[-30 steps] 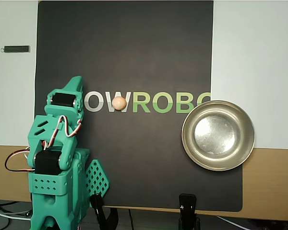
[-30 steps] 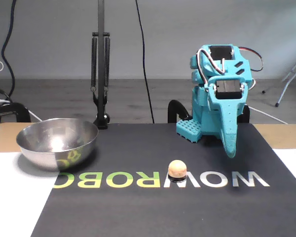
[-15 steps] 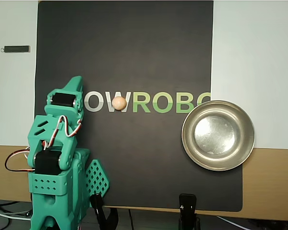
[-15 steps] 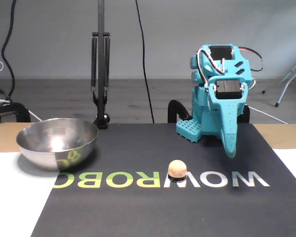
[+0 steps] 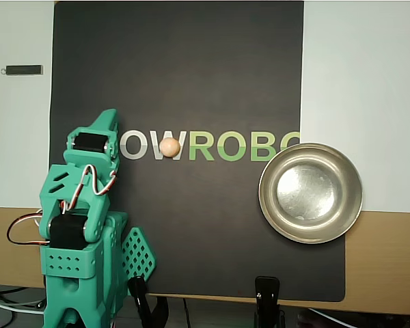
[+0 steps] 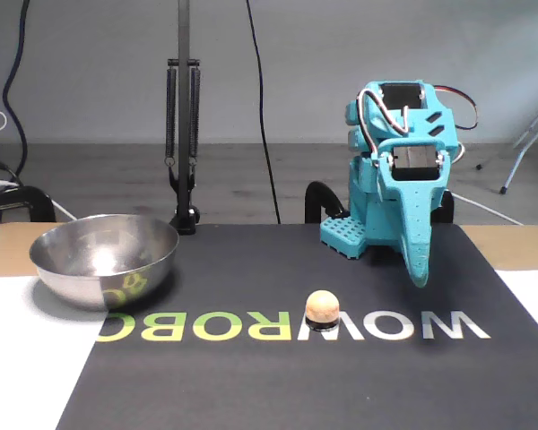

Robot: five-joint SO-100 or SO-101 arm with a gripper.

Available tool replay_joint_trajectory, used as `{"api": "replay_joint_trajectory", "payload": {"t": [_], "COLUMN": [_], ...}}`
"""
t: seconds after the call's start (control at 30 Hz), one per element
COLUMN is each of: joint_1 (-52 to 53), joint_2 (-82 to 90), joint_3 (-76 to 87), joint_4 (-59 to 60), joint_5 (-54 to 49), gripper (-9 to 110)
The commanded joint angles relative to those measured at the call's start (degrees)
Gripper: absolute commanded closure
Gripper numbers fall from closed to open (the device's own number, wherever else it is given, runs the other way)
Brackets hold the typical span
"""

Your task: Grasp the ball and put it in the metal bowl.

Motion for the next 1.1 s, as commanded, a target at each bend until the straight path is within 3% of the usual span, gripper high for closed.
{"api": "replay_joint_trajectory", "payload": {"t": [0.0, 0.77, 1.07], "joint_1": [0.3, 0.3, 0.4], "joint_2": [3.6, 3.1, -12.1], "joint_3": [1.8, 1.3, -9.8], "joint_4": [0.1, 0.1, 0.7], "joint_5": [0.4, -3.3, -6.5], "gripper": [101, 101, 101]}}
